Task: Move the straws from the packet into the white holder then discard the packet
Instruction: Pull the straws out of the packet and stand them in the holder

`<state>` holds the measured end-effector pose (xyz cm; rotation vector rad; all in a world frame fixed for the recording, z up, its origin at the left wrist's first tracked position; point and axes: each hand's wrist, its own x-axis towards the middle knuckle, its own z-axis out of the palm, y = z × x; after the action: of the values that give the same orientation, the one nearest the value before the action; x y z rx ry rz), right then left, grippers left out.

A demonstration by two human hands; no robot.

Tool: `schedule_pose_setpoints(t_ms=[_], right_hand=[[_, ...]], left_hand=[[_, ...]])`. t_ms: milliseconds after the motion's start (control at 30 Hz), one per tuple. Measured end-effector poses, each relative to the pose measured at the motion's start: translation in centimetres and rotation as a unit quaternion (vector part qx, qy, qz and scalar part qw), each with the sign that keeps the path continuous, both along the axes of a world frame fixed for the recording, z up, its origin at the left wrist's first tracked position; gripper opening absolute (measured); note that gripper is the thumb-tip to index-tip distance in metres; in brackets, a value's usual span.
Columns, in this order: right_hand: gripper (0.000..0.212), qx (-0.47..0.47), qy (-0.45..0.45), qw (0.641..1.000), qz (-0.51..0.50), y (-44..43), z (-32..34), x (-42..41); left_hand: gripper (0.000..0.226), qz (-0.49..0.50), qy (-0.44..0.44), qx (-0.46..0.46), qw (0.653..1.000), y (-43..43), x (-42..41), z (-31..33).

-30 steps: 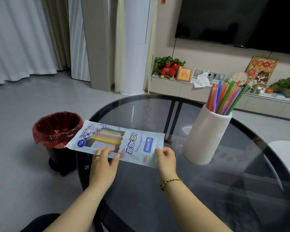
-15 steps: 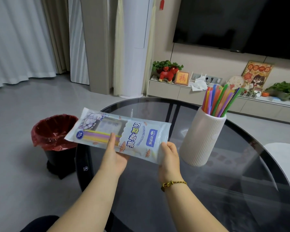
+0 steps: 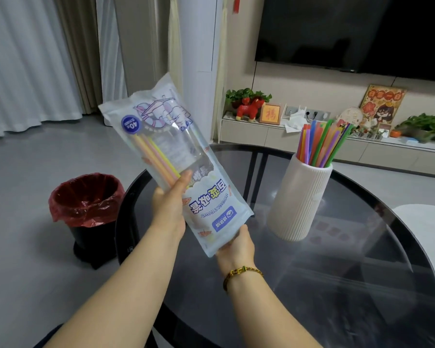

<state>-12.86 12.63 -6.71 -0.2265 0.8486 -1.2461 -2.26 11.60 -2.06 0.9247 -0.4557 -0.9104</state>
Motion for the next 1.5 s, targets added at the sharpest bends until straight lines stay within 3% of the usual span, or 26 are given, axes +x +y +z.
schedule_pose_setpoints(t_ms=[167,300,433,500,667,833,967,1167,1267,1333,1400,1433,1500], right_hand=[[0.041,0.042,0.019,0.999,-0.007,-0.2,-0.3,-0.2],[0.038,0.046,0.090,0.994,0.050,0.2,-0.7,-1.1],[0.038,-0.028,0.180,0.972,0.146,0.2,-1.0,-2.2],[0.038,-0.085,0.263,0.936,0.220,0.0,-1.0,-3.1],[0.009,-0.222,0.468,0.778,0.355,-0.4,-0.6,-5.2],[0.022,-0.273,0.602,0.634,0.401,-0.7,-0.2,-4.7],[0.030,-0.307,0.688,0.520,0.403,-1.0,-0.5,-5.1],[0.034,-0.277,0.751,0.440,0.407,-1.2,-0.3,-6.8],[0.028,-0.273,0.780,0.391,0.406,-1.4,-0.3,-7.4],[0.030,-0.268,0.797,0.358,0.406,-1.4,-0.5,-7.9],[0.037,-0.261,0.807,0.339,0.406,-1.5,-0.6,-8.2],[0.038,-0.255,0.808,0.342,0.405,-1.6,-0.6,-8.4],[0.039,-0.245,0.811,0.348,0.402,-1.6,-0.6,-8.9]], left_hand=[[0.014,0.008,-0.002,-0.006,1.000,0.1,0.6,0.5],[0.016,0.027,0.024,-0.006,0.999,-0.1,1.3,1.2],[0.015,0.053,0.030,0.024,0.998,-0.1,1.9,0.8],[0.013,0.062,0.031,0.044,0.997,-0.1,2.2,0.3],[0.012,0.076,0.051,0.088,0.992,-0.2,2.2,-0.6],[0.021,0.065,0.062,0.104,0.991,-0.4,1.5,-1.3],[0.012,0.042,0.032,0.135,0.989,-0.5,1.3,-2.3],[0.015,-0.084,-0.043,0.150,0.984,0.6,0.8,-4.5],[0.042,-0.040,-0.102,0.202,0.973,2.1,0.4,-6.2],[0.061,0.064,-0.243,0.232,0.940,3.6,-0.2,-6.9],[0.075,0.129,-0.417,0.197,0.878,4.8,-1.1,-7.5],[0.078,0.134,-0.469,0.174,0.855,5.0,-1.4,-7.8],[0.082,0.131,-0.482,0.178,0.848,5.1,-1.7,-8.2]])
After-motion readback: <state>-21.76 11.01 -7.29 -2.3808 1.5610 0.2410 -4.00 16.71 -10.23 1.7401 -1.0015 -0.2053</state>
